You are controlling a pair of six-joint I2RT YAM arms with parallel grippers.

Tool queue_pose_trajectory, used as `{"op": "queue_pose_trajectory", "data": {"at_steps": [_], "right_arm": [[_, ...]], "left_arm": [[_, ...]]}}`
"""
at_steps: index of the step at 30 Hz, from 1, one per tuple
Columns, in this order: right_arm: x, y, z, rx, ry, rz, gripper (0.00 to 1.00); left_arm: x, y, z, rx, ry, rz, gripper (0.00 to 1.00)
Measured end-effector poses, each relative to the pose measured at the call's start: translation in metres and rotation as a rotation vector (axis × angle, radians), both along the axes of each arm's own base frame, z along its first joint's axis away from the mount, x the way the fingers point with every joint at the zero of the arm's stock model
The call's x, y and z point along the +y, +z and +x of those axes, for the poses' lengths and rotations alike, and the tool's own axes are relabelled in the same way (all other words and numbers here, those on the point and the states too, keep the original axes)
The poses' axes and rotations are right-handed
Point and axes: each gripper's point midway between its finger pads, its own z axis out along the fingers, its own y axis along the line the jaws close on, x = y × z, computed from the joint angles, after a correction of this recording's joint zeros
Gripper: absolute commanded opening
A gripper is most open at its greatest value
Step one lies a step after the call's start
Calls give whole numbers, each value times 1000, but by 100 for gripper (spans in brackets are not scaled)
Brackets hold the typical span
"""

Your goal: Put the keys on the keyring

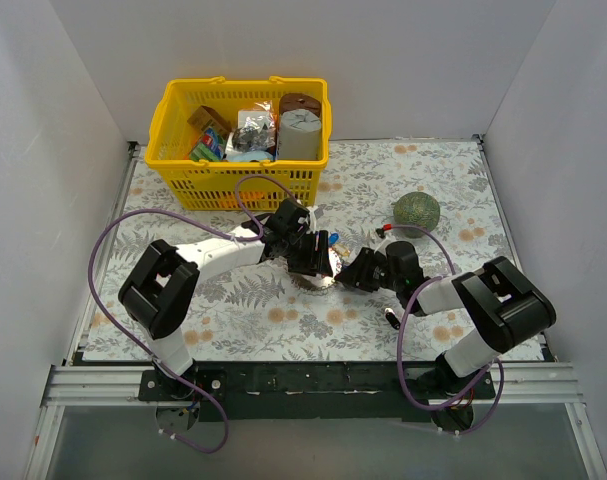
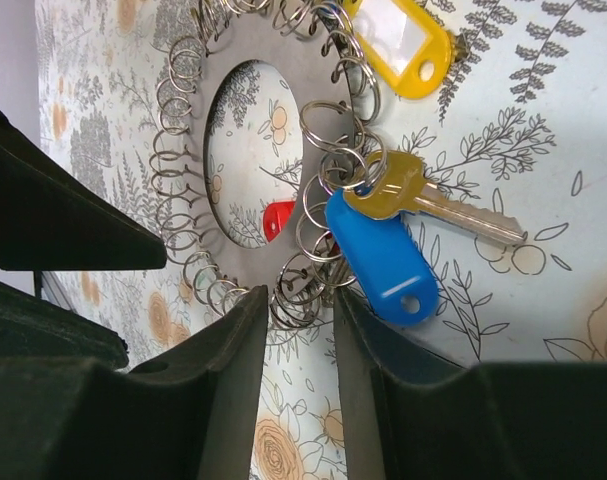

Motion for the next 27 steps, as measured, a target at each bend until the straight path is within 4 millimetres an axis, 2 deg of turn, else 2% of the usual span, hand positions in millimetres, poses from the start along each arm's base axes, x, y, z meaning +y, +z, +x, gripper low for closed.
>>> {"op": "queue_pose_trajectory", "data": {"at_steps": [4,6,10,11,14,18,27], "right_arm": [[0,-1,-2,-3,15,-8,37],[0,-2,-2,-8,26,-18,32],[-1,-5,-4,-9,40,-36,18],[-1,-5,-4,-12,42,-38,12],[-2,-2,-4,-23,47,-44,4],[-5,6,-5,-50,49,-59,1],[-10,41,-3,-227,122,-113,1]], "left_arm": [[1,-2,-2,5,0,5,52],[1,-2,-1,5,0,5,52],[1,-2,-2,5,0,5,52],[1,-2,-2,5,0,5,52],[2,-3,-2,5,0,6,52],[2,-1,-1,1,2,5,52],[4,9,-1,-31,0,-12,52]]}}
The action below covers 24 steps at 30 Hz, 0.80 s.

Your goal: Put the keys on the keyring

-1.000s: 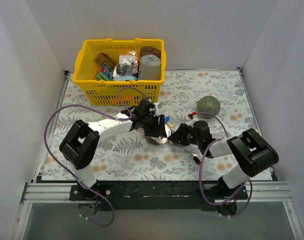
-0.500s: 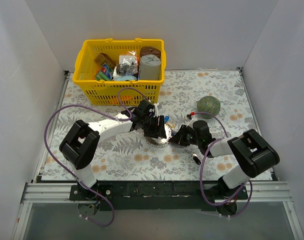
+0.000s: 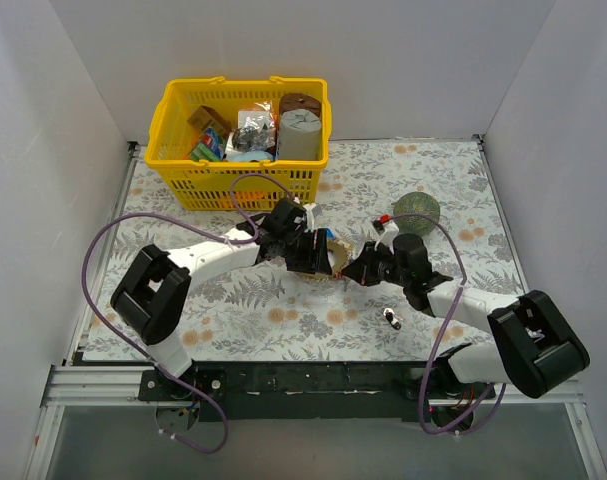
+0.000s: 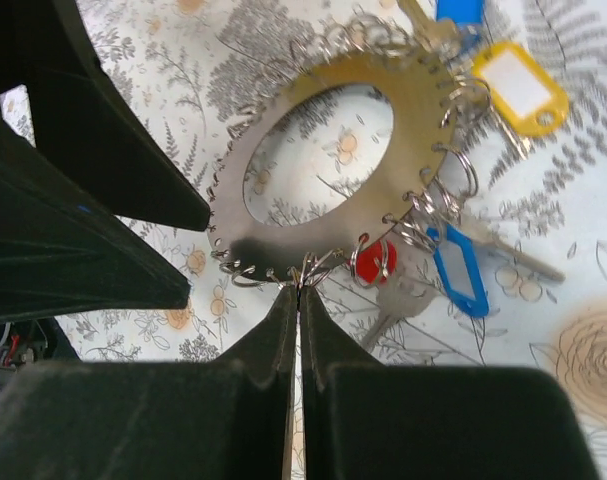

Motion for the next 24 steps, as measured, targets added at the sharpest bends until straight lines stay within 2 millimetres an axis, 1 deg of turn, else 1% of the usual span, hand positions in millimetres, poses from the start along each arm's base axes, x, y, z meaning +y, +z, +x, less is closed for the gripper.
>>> {"op": "queue_pose_trajectory", "data": {"at_steps": [3,6,8,12,15,17,18,20,24], "right_arm": [[3,15,3,-70,65,-34,1],[7,35,7,-144,126,-62,1],[9,49,9,-197,172,-80,1],[18,76,8,-278,285,-95,1],[25,94,3,-318,377,-87,1],[29,107,-3,-337,445,-74,1],[29,110,-4,-341,455,-71,1],[32,122,-10,-353,506,-57,1],[38,151,-19,-401,604,-24,1]], "left_arm": [[2,9,0,-23,3,-18,52],[6,27,3,-63,12,-61,52],[7,46,7,-106,18,-107,54],[8,98,13,-231,-3,-227,59],[7,134,10,-327,-42,-305,62],[9,152,7,-383,-67,-341,64],[10,160,4,-404,-87,-358,65],[12,171,0,-440,-126,-383,67],[18,188,-8,-509,-201,-420,67]]}}
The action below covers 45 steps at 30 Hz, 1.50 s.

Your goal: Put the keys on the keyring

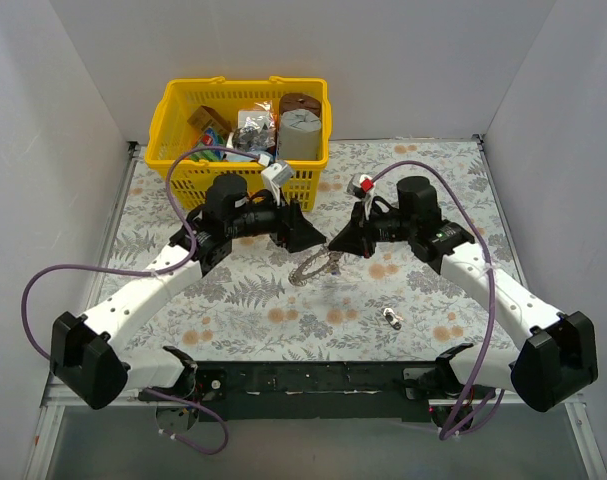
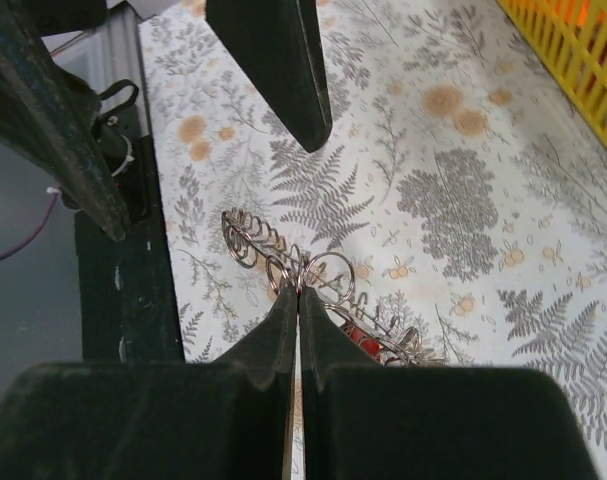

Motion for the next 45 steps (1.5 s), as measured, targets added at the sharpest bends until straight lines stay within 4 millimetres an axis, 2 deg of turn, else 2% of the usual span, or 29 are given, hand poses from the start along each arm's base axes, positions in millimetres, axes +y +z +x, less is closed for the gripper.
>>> {"op": "queue_pose_trajectory", "data": {"at_steps": [2,6,11,12,18,26,45], "right_arm": [[2,16,-5,-30,57,20,1],[4,37,-18,-58,155,57,1],[5,48,-36,-44,265,96,1],[5,48,-39,-38,281,103,1],[5,55,-52,-11,341,132,1],[5,61,-56,4,363,156,1],[6,66,-57,16,371,172,1]], "left_arm": [[4,12,-7,-54,-39,-20,66],[10,41,-26,-172,-128,-75,63],[14,63,-45,-280,-233,-129,56],[14,63,-48,-288,-249,-135,51],[11,52,-59,-293,-332,-157,44],[6,49,-59,-284,-371,-176,34],[0,21,-54,-220,-408,-146,27]]}}
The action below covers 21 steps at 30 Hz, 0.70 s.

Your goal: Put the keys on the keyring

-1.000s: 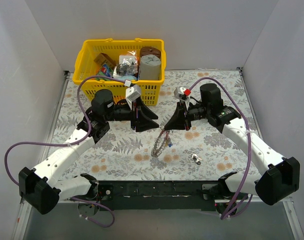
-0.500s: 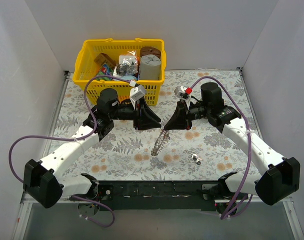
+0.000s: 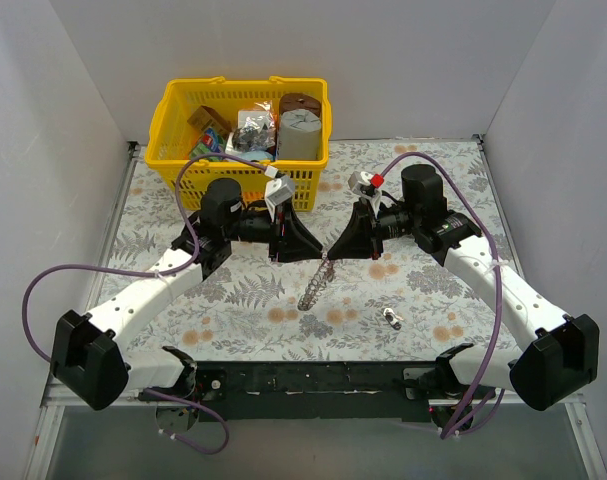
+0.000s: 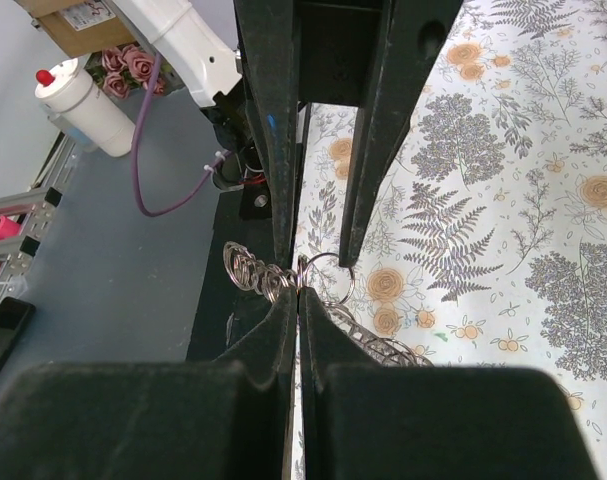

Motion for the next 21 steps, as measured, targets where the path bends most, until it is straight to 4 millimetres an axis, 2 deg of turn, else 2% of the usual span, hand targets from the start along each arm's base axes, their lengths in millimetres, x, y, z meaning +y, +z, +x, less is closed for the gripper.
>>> {"op": "queue_pose_trajectory", "data": {"at_steps": [4,12,20,21], "right_arm": [[0,1,0,-3,0,2,1],[0,0,1,2,-5,0,1],[-1,1,1,3,-11,0,2],[-1,1,1,2,-12,-1,6]], "left_arm": [[-2,-6,1,11,-2,14,25],[-5,-8,-2,7,-12,17,1],[-6,-7,-3,-3,-19,14,0],[-6,-7,-3,-5,-18,13,0]]}}
